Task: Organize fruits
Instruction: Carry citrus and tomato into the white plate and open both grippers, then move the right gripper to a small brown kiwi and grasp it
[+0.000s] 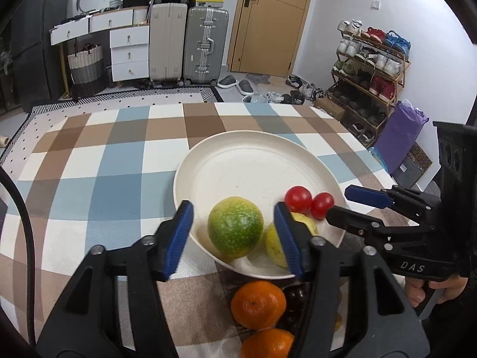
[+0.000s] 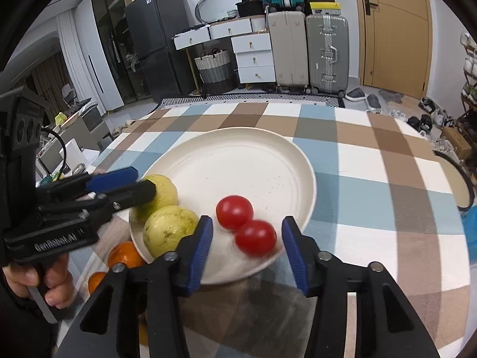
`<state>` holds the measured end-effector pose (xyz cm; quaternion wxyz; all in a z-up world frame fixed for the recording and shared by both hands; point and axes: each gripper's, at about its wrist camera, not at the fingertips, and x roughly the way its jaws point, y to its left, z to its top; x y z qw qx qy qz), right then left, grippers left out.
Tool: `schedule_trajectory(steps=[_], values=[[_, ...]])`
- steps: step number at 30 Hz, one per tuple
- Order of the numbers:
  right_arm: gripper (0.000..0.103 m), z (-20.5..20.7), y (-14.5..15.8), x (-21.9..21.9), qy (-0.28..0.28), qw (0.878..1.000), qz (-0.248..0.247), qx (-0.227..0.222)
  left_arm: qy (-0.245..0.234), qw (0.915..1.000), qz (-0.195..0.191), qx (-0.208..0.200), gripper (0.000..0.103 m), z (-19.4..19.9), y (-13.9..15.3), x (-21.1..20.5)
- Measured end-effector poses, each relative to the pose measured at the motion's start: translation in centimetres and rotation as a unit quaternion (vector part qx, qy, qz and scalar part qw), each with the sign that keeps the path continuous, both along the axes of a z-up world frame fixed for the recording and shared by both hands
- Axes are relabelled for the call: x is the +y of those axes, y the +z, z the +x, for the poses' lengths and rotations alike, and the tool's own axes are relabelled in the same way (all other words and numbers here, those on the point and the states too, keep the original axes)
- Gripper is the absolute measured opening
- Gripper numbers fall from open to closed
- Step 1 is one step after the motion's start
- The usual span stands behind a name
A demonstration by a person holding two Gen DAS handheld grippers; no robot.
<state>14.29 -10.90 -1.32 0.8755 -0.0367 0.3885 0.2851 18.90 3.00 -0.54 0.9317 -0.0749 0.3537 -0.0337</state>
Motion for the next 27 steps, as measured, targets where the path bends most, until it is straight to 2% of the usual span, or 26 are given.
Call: schedule_trajectory(steps=[1, 3, 7, 9, 12, 27], values=[[0.059, -0.3, 0.1, -0.3, -0.001, 1.000, 0.003, -0.001, 0.002, 1.0000, 0.002, -0.006, 0.071, -0.5, 0.3, 0.0], [0.080, -1.0, 0.4, -0.9, -0.004, 1.000, 0.013, -0.004, 0.003, 0.9998, 0.008, -0.019, 0.081, -1.7, 0.9, 0.0], [0.090, -2.0, 0.7, -1.8, -0.014, 1.000, 0.019, 0.002, 0.009, 0.9995, 0.021, -0.022, 0.084, -3.6, 1.5, 0.0], [0.103, -2.4, 0.8, -2.1, -0.019, 1.000, 0.025, 0.002, 0.014, 0.9994, 0.024, -0.020, 0.088, -4.4, 1.6, 0.0], [0.103, -3.0, 0.9, -2.3, -0.021, 1.000, 0.022, -0.002, 0.025, 0.9991, 0.027, -0.019, 0.102, -5.6, 1.6, 0.2], [0.103, -5.7, 0.2, -1.9, -0.006, 0.999, 0.020, 0.024, 0.038, 0.9990, 0.022, -0.008, 0.102, -10.0, 0.6, 0.2]])
